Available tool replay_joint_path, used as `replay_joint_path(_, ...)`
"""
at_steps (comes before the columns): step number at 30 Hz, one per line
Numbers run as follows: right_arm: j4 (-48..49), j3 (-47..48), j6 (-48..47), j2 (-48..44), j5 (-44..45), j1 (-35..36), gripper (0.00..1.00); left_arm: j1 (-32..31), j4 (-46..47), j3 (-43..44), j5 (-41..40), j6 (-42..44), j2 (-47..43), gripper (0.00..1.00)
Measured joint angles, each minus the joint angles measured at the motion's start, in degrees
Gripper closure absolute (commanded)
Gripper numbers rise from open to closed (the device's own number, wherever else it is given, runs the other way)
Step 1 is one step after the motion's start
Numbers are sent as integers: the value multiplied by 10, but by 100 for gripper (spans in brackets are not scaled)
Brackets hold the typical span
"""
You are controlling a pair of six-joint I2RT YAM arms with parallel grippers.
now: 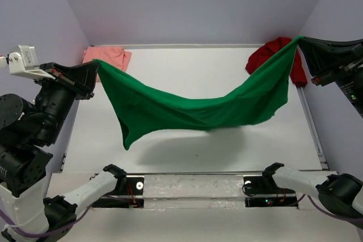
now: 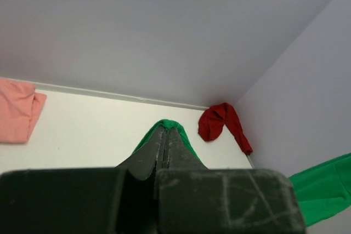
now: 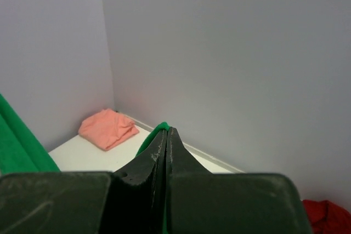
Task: Fold and stack the t-shirts
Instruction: Flatten the tshirt out
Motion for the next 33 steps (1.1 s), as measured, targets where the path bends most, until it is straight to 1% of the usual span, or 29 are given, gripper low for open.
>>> replay_joint_path(3, -17, 47, 12, 18, -26, 0, 100, 0, -3, 24, 14, -6, 4, 100)
replay_joint_path(8, -28, 125, 17, 46, -45, 0, 100, 13, -4, 104, 30, -4, 22, 100)
replay_joint_path(11, -27, 123, 11, 43, -42, 0, 100, 26, -4, 131, 23, 8, 24, 100)
replay_joint_path(13, -27, 113, 1, 40, -19, 0, 100, 30, -7, 140, 11, 17, 24, 100)
replay_joint_path(16, -23, 79, -14, 24, 34, 0, 100, 30, -14, 139, -9, 27, 22, 100)
replay_joint_path(20, -2, 12, -31, -7, 108, 0, 100, 39, -22, 96, -24, 36, 9, 100)
replay_joint_path(23, 28, -77, -43, -38, 163, 0, 100, 59, -32, 67, -43, 50, 4, 100)
replay_joint_path(27, 46, -156, -61, -53, 232, 0, 100, 81, -43, 41, -78, 73, -2, 100)
replay_joint_path(30, 47, -179, -76, -50, 266, 0, 100, 85, -44, 27, -119, 94, -12, 100)
replay_joint_path(33, 83, -205, -106, -35, 308, 0, 100, 82, -11, 3, -160, 111, -16, 100)
